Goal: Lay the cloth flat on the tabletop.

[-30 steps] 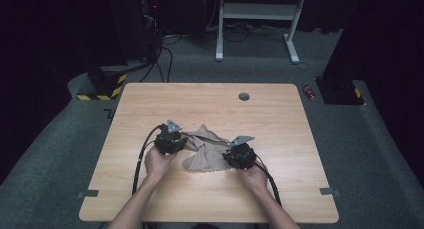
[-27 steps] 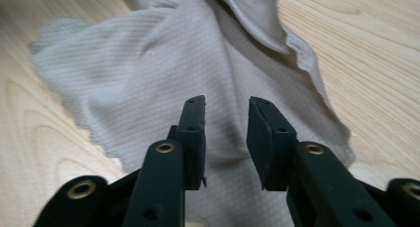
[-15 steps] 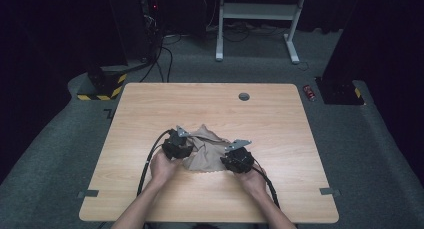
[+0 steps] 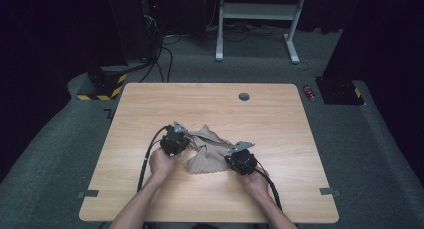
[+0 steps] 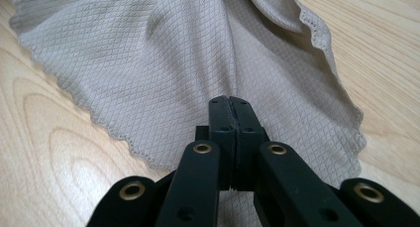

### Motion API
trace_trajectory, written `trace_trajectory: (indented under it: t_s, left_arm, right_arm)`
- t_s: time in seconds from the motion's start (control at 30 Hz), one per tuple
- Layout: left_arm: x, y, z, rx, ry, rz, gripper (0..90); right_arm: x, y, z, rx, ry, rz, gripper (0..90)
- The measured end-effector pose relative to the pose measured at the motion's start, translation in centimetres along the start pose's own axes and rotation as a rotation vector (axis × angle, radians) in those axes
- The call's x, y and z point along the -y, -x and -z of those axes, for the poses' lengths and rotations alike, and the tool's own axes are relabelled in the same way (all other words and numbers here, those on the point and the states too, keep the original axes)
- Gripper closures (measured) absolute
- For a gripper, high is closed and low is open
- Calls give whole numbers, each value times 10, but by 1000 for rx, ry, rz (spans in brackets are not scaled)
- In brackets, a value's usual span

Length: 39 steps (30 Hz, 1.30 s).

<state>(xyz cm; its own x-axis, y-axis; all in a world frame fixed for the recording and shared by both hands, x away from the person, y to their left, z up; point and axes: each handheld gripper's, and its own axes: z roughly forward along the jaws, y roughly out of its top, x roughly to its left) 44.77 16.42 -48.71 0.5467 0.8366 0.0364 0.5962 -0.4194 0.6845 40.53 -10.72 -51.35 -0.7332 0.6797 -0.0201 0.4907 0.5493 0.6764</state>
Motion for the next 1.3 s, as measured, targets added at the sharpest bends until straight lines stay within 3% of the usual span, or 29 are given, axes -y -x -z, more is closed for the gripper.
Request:
trace_trajectory:
  t_s: [0.13,0.23,0.27,0.37,0.43,0.53,0.67,0.8,0.83,1.03,1.2,1.3]
  left_arm:
    - [-8,-13,7,-38,26,23,891]
    - [-9,-19,2,-66,22,41,883]
    - [-8,-18,-2,-77,4,52,804]
    - [-3,-11,-3,-78,11,41,681]
    - [-2,-8,0,-78,19,30,653]
    - [2,-5,9,-66,39,22,597]
    - [10,-3,24,-40,63,21,592]
    - [21,3,32,-1,56,25,579]
    - [23,6,32,13,56,32,575]
    - [37,26,24,58,-7,-16,572]
    - [40,38,17,59,-41,-53,571]
    - [40,40,14,58,-45,-60,574]
  right_arm:
    - [2,1,4,1,6,-11,893]
    - [3,0,4,1,-1,-14,890]
    - [2,-1,2,-3,-3,-12,885]
    - [3,-1,4,-8,11,-14,848]
    - [3,-1,5,-7,15,-21,838]
    - [5,3,13,-1,33,-44,820]
    - [9,10,23,24,47,-62,821]
    - [15,21,30,36,59,-92,812]
    - [17,22,31,38,59,-100,809]
    - [25,33,36,71,58,-139,756]
    - [32,43,38,99,54,-193,705]
    - [34,44,38,97,48,-202,693]
